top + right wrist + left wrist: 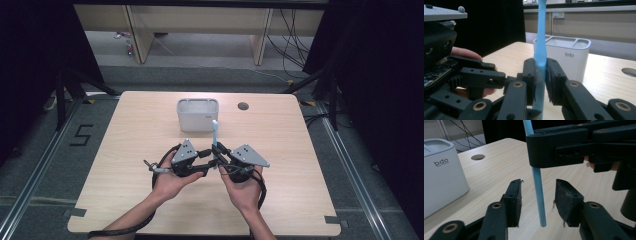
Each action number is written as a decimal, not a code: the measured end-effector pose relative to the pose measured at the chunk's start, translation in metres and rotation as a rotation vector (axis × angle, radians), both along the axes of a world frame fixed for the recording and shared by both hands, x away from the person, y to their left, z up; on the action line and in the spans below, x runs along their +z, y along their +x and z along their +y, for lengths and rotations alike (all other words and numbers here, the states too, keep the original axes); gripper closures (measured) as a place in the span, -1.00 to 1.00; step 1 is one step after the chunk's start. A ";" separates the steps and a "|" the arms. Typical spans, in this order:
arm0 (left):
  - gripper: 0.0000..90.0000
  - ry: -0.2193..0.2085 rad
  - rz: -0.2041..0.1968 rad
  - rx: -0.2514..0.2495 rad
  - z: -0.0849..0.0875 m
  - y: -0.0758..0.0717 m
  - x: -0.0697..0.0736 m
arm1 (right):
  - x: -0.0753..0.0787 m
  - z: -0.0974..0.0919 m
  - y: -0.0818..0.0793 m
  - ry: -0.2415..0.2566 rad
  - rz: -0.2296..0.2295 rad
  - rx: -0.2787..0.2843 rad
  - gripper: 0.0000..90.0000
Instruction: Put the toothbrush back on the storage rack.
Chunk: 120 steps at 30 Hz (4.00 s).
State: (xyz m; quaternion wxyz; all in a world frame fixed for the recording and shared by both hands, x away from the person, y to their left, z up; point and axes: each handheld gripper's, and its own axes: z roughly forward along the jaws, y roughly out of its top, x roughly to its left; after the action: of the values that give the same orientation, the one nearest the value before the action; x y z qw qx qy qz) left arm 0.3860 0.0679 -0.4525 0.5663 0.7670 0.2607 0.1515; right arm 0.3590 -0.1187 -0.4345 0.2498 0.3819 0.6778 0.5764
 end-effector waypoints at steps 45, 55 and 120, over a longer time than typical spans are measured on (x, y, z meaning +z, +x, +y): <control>0.85 -0.059 -0.062 0.089 0.024 0.014 0.003 | 0.008 -0.012 -0.006 0.042 0.021 0.023 0.38; 0.85 -0.066 -0.077 0.121 0.037 0.019 0.007 | 0.002 -0.030 -0.009 0.016 0.027 -0.012 0.32; 0.85 -0.094 -0.141 0.234 0.071 0.060 0.035 | -0.038 -0.087 -0.019 -0.088 0.016 -0.153 0.16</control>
State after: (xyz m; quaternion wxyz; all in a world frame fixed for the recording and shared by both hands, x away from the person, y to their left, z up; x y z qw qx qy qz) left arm 0.4461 0.1389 -0.4172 0.5971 0.6914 0.3147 0.2578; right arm 0.3398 -0.2059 -0.4729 0.3043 0.4257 0.6733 0.5223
